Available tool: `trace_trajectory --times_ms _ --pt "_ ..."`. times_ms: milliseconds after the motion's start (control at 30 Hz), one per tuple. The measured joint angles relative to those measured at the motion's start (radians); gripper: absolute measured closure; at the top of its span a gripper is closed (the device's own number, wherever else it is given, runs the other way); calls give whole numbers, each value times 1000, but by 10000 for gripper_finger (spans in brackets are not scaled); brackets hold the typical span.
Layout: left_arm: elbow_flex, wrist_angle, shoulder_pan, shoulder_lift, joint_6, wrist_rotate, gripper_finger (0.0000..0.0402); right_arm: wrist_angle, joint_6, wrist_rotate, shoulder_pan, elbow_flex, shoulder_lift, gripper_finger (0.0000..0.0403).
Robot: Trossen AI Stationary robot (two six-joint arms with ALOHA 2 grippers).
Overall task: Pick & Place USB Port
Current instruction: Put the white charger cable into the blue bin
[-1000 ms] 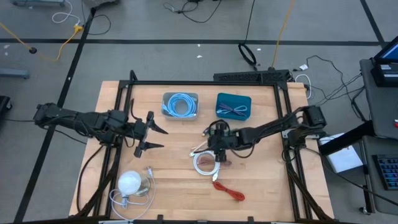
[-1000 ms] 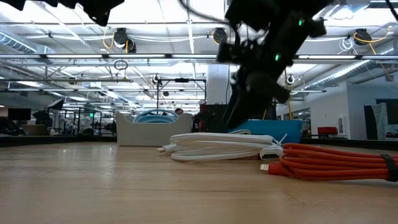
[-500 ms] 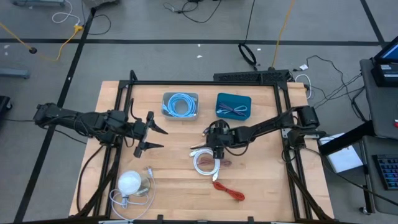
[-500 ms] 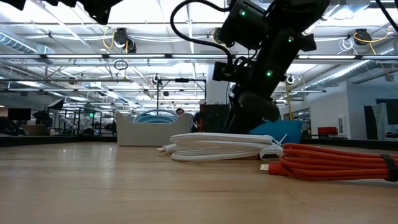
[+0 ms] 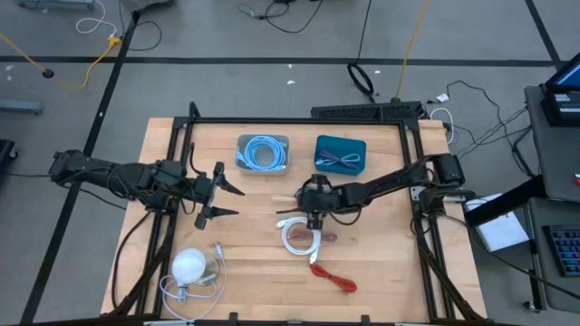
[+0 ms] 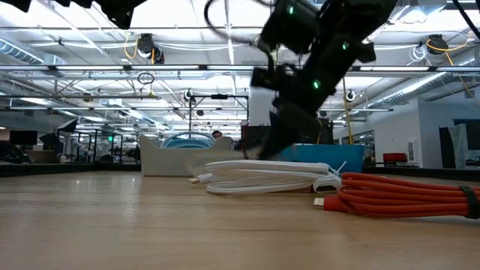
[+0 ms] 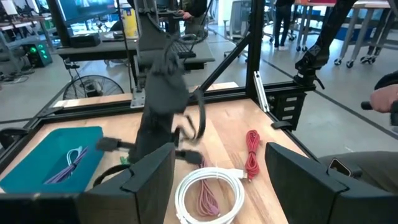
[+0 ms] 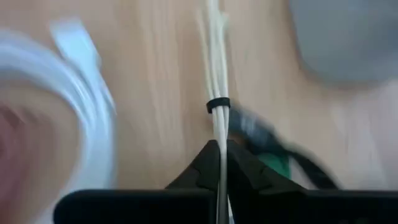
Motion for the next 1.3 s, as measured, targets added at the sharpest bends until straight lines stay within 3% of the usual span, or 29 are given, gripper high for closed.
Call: trace_trajectory --times_ms 100,233,333,433,600,733,933,1300 --pt "0 -4 0 0 3 -1 147 45 0 27 11 20 -29 394" --pt "0 -12 0 0 3 -5 147 -15 -32 183 34 52 -95 398" --pt "0 -20 0 0 3 -8 147 -163 -15 368 42 67 -152 399" --pt "0 -23 0 0 3 -9 147 -373 100 542 30 66 -208 400" --pt "0 -26 0 0 3 -23 147 -700 373 678 -32 65 -253 401" --pt "0 -24 0 0 2 -33 147 -722 372 673 -93 26 -254 401" --pt "0 -23 0 0 -4 -35 147 -496 230 554 -173 -105 -255 402" --pt "0 -23 0 0 1 -35 147 -373 259 493 -216 -239 -254 393"
